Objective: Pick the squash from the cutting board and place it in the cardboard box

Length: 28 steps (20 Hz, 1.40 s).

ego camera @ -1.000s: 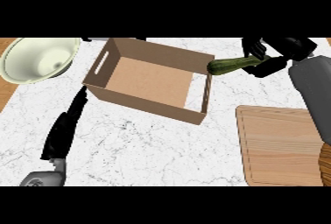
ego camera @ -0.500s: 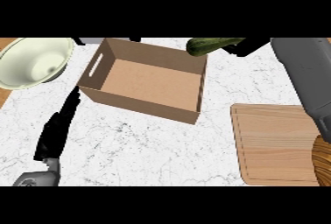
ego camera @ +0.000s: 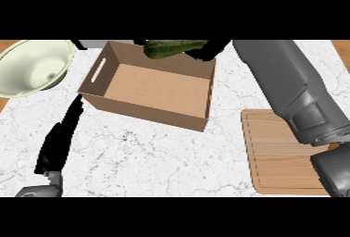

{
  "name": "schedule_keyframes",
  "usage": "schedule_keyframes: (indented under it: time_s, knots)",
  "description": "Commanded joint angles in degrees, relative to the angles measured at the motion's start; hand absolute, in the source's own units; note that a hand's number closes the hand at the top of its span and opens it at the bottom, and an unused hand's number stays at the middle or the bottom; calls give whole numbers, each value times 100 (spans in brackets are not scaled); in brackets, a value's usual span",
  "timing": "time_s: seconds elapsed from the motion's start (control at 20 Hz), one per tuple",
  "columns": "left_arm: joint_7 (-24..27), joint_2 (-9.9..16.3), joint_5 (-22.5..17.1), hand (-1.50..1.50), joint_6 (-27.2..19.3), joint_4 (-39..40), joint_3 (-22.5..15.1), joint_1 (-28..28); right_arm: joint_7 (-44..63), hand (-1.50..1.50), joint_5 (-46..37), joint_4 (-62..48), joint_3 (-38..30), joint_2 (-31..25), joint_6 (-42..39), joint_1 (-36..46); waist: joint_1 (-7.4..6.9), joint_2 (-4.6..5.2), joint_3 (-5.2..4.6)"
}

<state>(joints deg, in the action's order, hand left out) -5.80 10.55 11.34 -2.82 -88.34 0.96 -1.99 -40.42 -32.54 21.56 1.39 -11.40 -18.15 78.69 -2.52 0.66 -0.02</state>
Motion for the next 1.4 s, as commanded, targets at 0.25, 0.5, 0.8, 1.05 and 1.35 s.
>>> schedule_keyframes:
  time_s: [0.25,0.5,0.8,1.05,1.35]
  knots:
    - [170,143,-155,0,148,241,259,-88,622,150,-409,-595,304,1113,641,302,-32,28,-6]
    - [15,166,-138,0,215,45,209,-164,863,150,-585,-981,555,1132,660,469,-87,46,-6]
    - [224,55,-39,0,229,273,45,-275,1216,-150,-89,-1160,716,1138,929,196,-406,119,-12]
    - [285,-31,-11,0,258,359,-56,-339,964,-150,423,-1061,682,1140,913,-221,-440,109,-9]
    - [68,-72,72,0,127,114,-63,-373,1177,-150,1549,-1087,-384,1140,1121,-60,-347,89,0]
